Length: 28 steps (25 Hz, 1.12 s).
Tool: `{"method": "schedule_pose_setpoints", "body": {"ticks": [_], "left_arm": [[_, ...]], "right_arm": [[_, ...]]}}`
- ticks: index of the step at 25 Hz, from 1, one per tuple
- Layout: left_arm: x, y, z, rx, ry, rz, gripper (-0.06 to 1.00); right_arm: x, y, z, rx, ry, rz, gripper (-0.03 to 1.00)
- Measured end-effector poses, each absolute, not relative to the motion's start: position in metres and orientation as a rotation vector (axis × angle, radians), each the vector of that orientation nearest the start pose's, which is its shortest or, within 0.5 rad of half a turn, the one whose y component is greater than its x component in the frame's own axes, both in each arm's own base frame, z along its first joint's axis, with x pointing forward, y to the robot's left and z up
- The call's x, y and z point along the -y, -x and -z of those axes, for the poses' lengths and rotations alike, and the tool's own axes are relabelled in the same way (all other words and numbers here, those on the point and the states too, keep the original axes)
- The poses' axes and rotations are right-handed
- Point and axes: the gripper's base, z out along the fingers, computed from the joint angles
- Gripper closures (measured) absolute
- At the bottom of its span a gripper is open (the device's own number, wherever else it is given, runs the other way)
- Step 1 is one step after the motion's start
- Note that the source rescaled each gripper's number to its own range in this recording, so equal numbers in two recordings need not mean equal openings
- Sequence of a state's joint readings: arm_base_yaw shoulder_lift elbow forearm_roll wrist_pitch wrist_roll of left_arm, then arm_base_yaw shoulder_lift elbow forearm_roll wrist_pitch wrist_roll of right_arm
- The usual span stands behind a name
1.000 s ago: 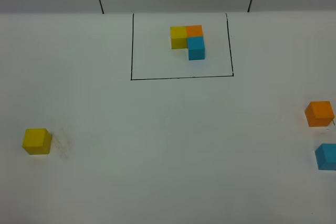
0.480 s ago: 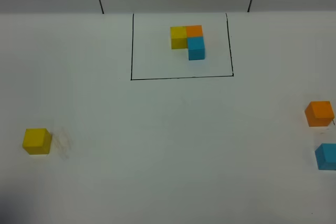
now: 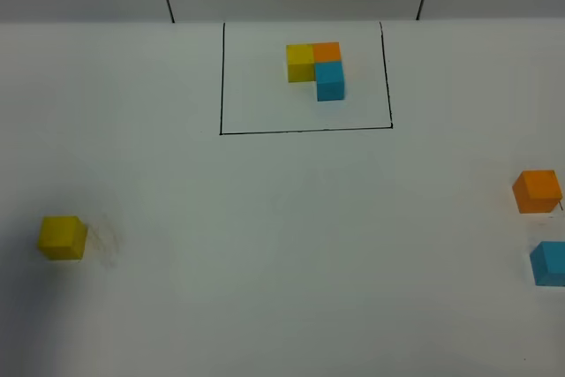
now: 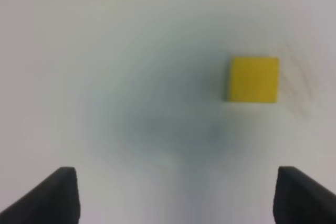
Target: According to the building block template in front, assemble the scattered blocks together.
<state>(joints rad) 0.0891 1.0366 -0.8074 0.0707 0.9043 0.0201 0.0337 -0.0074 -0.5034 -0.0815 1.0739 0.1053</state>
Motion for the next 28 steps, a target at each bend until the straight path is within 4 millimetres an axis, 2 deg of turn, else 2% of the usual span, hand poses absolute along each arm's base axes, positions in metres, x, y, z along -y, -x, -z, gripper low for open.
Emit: {"method": "schedule_pose_setpoints", "body": {"ticks": [6, 10, 17, 28], "left_arm": [[-0.012, -0.219, -0.257, -2.756, 0.008, -0.041, 0.11], [-0.004, -0.235, -0.233, -2.750, -0.043, -0.029, 0.11], [0.001, -0.243, -0.189, -2.771, -0.044, 0.002, 0.11], [0.003, -0.262, -0.145, -2.812, -0.081, 0.007, 0.11]], "right_arm": [[0.007, 0.007, -0.277, -2.043, -0.078, 0.011, 0.97], [0.007, 0.007, -0.277, -2.043, -0.078, 0.011, 0.97], [0.007, 0.007, -0.277, -2.043, -0.078, 0.011, 0.97], [0.007, 0.007, -0.277, -2.043, -0.078, 0.011, 0.97]]}}
